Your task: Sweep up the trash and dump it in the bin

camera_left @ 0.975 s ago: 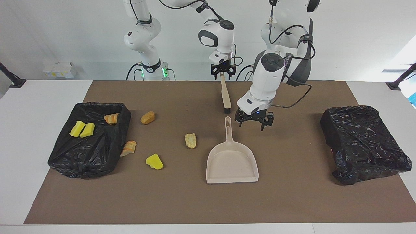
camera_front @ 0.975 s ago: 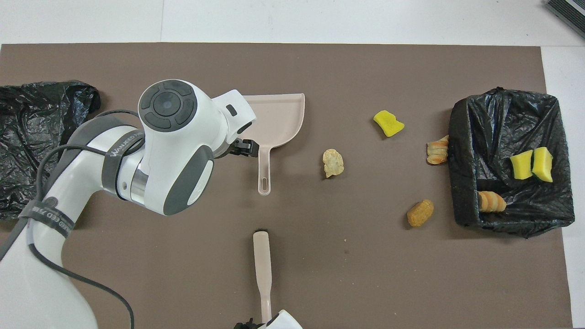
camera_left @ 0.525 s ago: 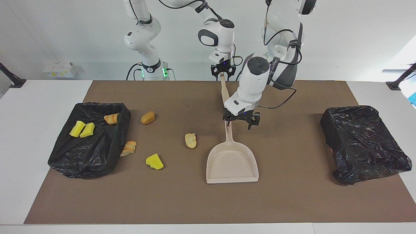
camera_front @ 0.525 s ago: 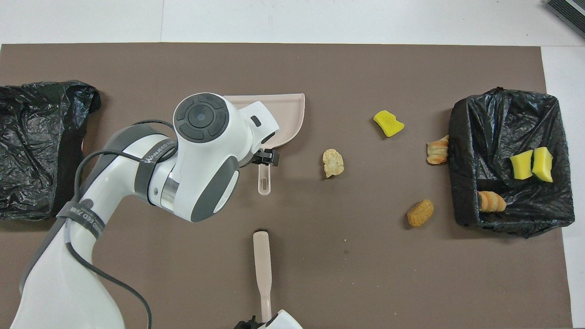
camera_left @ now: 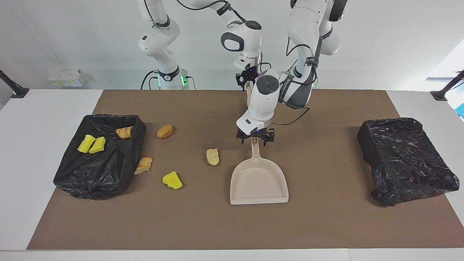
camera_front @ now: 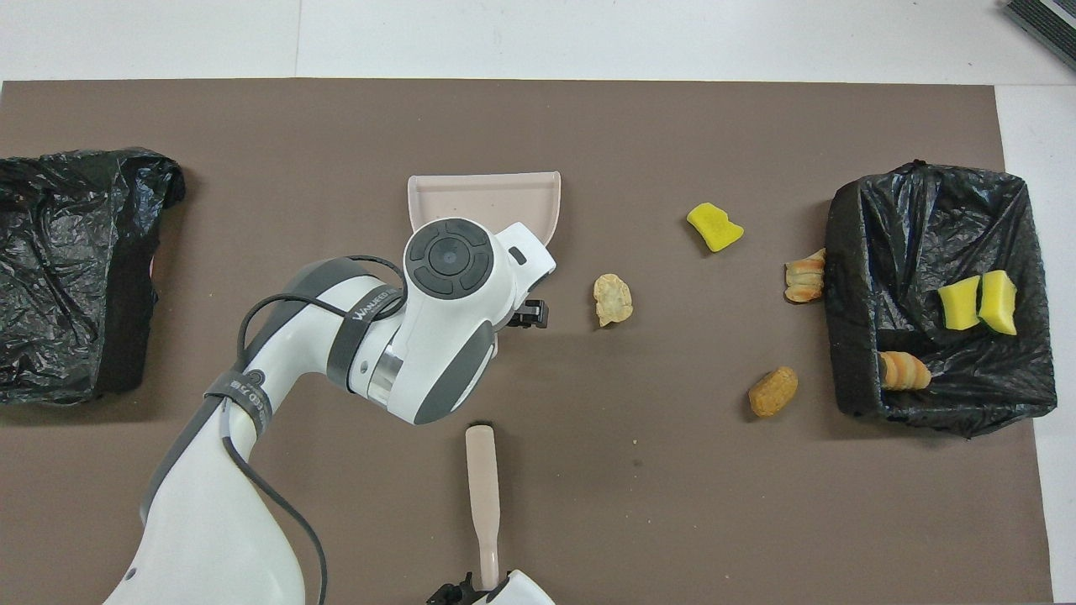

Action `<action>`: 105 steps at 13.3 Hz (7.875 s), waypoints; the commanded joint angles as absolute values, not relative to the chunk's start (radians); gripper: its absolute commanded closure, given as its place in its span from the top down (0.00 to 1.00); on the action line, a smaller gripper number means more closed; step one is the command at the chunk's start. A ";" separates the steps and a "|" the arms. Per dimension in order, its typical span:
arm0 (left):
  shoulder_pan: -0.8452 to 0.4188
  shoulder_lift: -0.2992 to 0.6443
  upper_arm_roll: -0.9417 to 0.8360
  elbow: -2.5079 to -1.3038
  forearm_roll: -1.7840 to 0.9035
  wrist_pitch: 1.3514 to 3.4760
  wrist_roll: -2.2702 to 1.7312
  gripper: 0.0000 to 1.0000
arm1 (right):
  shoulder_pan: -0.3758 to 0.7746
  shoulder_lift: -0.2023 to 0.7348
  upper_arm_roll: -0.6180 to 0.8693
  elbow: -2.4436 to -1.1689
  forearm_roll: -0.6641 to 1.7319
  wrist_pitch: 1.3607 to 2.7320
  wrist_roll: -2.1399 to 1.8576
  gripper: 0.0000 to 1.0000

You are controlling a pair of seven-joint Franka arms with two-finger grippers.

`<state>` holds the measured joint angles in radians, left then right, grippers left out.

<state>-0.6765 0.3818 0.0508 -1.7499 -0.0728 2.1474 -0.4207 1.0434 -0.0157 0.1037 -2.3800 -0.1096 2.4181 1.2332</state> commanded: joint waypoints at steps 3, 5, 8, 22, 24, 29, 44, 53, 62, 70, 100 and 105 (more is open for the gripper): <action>-0.676 0.374 0.069 -1.776 -0.084 2.160 -0.434 0.89 | 1.034 -0.020 0.101 -2.396 -0.164 2.465 1.272 0.30; -0.676 0.368 0.071 -1.775 -0.084 2.155 -0.436 0.83 | 1.013 -0.008 0.101 -2.390 -0.164 2.489 1.275 0.00; -0.675 0.367 0.074 -1.772 -0.084 2.157 -0.434 0.41 | 0.983 -0.006 0.100 -2.382 -0.164 2.479 1.272 0.00; -0.470 0.273 0.078 -1.720 -0.069 2.013 0.212 0.00 | 0.680 -0.147 0.089 -2.187 -0.169 1.801 1.108 0.00; -0.456 0.256 0.078 -1.720 -0.046 1.962 0.340 0.00 | 0.614 -0.149 0.089 -2.198 -0.215 1.720 1.091 0.00; -0.471 0.226 0.078 -1.735 0.087 1.864 0.612 0.00 | 0.459 -0.159 0.092 -2.236 -0.247 1.549 1.006 0.00; -0.549 0.207 0.074 -1.913 0.126 2.051 0.939 0.00 | 0.365 -0.273 0.097 -2.533 -0.134 2.107 0.628 0.00; -0.543 0.245 0.072 -1.919 0.123 2.097 0.940 0.00 | 0.488 0.027 0.098 -2.222 0.029 2.207 0.750 0.00; -0.535 0.229 0.072 -1.967 0.121 2.115 0.928 0.00 | 0.514 0.140 0.132 -1.993 0.301 2.189 0.576 0.00; -0.535 0.222 0.072 -1.980 0.120 2.125 0.927 0.00 | 0.361 0.060 0.098 -1.887 0.341 1.849 0.422 0.00; -0.532 0.207 0.072 -2.014 0.115 2.137 0.911 0.00 | 0.347 0.164 0.115 -1.955 -0.009 2.106 0.396 0.00; -0.531 0.206 0.074 -2.016 0.114 2.135 0.899 0.00 | 0.315 0.160 0.101 -1.849 -0.050 1.987 0.310 0.00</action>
